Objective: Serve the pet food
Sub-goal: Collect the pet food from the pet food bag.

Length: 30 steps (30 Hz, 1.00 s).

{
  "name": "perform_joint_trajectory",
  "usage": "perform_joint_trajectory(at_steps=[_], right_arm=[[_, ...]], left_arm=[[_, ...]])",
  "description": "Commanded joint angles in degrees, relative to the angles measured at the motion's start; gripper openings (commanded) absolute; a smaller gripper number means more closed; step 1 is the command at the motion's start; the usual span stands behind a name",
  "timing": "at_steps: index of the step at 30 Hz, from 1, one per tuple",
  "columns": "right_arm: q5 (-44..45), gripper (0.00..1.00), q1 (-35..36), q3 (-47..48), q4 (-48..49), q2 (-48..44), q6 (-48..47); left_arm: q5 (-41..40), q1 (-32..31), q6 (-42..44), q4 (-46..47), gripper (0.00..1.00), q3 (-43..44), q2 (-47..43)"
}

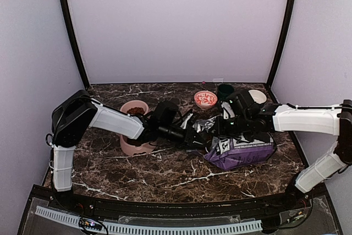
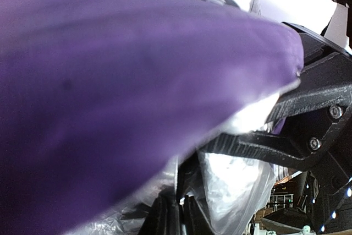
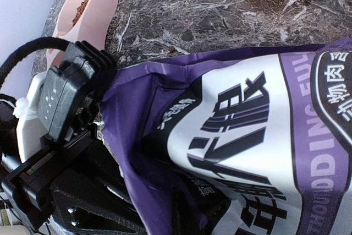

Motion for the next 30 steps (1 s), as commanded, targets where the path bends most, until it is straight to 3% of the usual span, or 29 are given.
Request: perform_joint_trajectory(at_steps=[1, 30], right_arm=[[1.61, 0.00, 0.07, -0.75, 0.12, -1.47, 0.60], [2.21, 0.00, 0.08, 0.08, 0.31, -1.00, 0.77]], left_arm=[[3.35, -0.08, -1.55, -0.15, 0.00, -1.18, -1.40], [1.94, 2.92, 2.06, -4.72, 0.00, -6.63, -9.84]])
